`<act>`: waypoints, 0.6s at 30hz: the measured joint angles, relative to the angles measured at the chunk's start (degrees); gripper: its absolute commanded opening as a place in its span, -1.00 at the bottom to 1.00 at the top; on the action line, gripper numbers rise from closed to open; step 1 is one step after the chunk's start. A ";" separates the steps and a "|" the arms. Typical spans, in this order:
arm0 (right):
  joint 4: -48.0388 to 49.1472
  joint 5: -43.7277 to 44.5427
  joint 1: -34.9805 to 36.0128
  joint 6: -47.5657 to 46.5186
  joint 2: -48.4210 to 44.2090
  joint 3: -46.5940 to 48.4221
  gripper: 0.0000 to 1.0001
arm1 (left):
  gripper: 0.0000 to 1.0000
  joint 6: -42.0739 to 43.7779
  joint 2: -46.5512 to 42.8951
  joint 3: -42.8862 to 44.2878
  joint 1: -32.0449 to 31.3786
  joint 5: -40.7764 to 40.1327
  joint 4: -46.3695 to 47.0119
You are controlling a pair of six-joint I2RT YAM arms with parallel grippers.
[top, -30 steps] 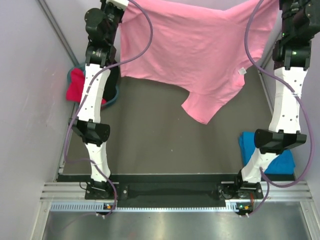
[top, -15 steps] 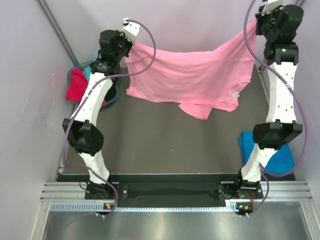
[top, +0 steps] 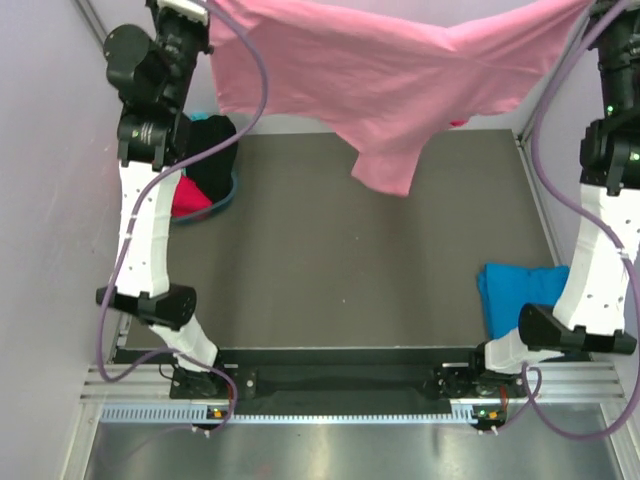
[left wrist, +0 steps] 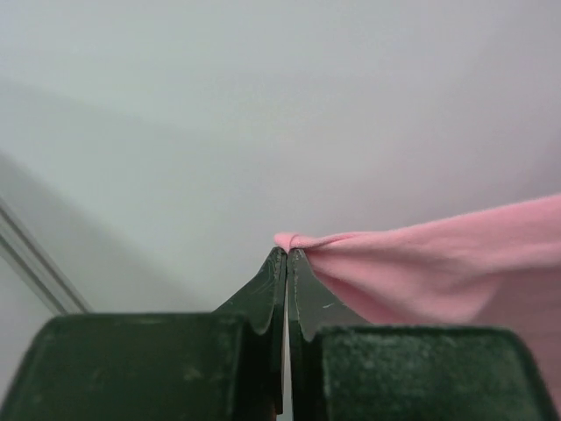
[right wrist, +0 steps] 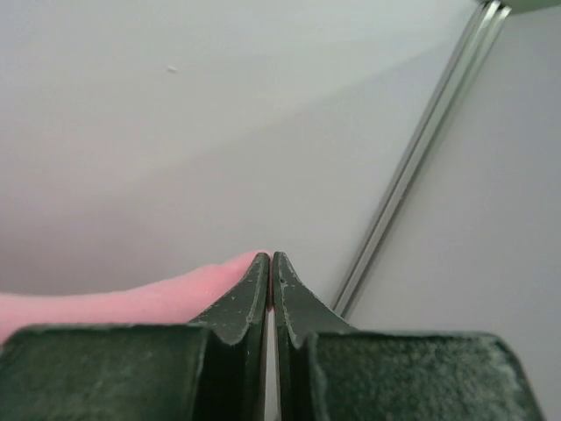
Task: Fold and stack the t-shirts
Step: Flatten the tshirt out
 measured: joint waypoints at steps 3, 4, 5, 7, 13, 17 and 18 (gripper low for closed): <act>2.58 0.24 -0.24 0.11 -2.29 -1.95 -1.00 | -1.00 0.00 -5.86 -8.76 0.28 0.04 1.92; 2.71 0.22 -0.24 0.17 -2.27 -2.60 -1.00 | -1.00 0.02 -6.82 -10.99 0.28 0.09 1.88; 2.54 0.17 -0.24 0.28 -1.88 -3.26 -1.00 | -1.00 0.22 -7.43 -13.90 0.28 0.31 1.79; 2.08 0.20 -0.26 0.33 -0.22 -3.96 -1.00 | -1.00 0.50 -6.93 -16.50 0.26 0.44 0.85; -1.18 -0.04 -0.26 -0.20 3.17 -7.30 -1.00 | -1.00 1.27 -5.07 -20.17 0.24 1.40 -2.78; -1.40 -1.05 -0.26 -0.63 1.77 -12.81 -1.00 | -1.00 -0.13 -10.73 -32.24 0.28 3.58 -3.13; -1.57 -1.42 -0.26 -0.61 1.09 -14.88 -1.00 | -1.00 -0.92 -12.87 -36.50 0.28 4.35 -3.78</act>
